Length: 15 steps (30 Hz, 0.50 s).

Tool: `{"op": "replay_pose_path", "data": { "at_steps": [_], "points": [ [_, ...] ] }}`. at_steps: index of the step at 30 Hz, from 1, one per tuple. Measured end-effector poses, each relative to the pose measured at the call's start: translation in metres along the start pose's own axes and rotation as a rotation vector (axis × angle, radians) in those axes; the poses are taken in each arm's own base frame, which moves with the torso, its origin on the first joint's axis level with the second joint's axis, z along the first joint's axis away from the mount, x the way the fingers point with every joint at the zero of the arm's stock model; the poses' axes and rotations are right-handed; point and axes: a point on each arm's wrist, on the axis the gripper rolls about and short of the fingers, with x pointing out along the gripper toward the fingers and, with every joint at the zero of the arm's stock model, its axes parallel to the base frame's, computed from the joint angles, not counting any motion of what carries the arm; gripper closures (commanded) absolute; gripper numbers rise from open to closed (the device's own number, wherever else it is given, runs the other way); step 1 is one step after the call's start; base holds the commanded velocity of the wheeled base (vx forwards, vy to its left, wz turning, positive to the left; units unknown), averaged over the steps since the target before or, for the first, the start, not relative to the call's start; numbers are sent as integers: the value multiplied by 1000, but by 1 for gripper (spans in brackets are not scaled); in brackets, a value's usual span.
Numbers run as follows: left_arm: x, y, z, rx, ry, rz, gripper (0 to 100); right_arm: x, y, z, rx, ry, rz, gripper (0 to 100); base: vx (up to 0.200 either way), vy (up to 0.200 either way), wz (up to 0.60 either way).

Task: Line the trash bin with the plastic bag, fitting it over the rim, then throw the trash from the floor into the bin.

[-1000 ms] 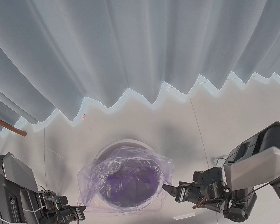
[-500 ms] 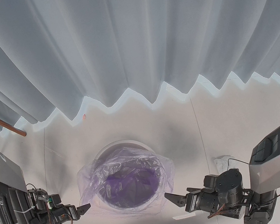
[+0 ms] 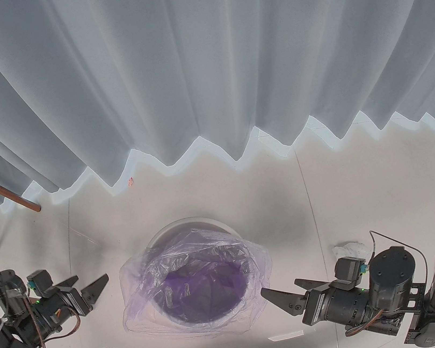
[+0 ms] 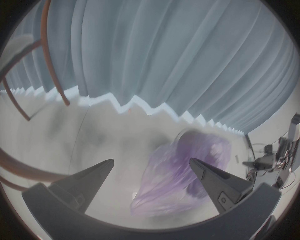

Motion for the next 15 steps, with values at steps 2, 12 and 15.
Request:
{"op": "replay_pose_path", "data": {
  "at_steps": [2, 12, 15],
  "points": [
    [-11, -11, 14, -9, -76, -40, 0, -5, 5, 4, 1, -15, 22, 0, 0, 0, 0],
    [-72, -61, 45, -381, -206, -267, 0, -18, 25, 23, 36, -92, 122, 0, 0, 0, 0],
    [-92, -72, 40, -434, -156, -319, 0, -17, 29, 26, 22, -104, 143, 0, 0, 0, 0]
  ]
}}
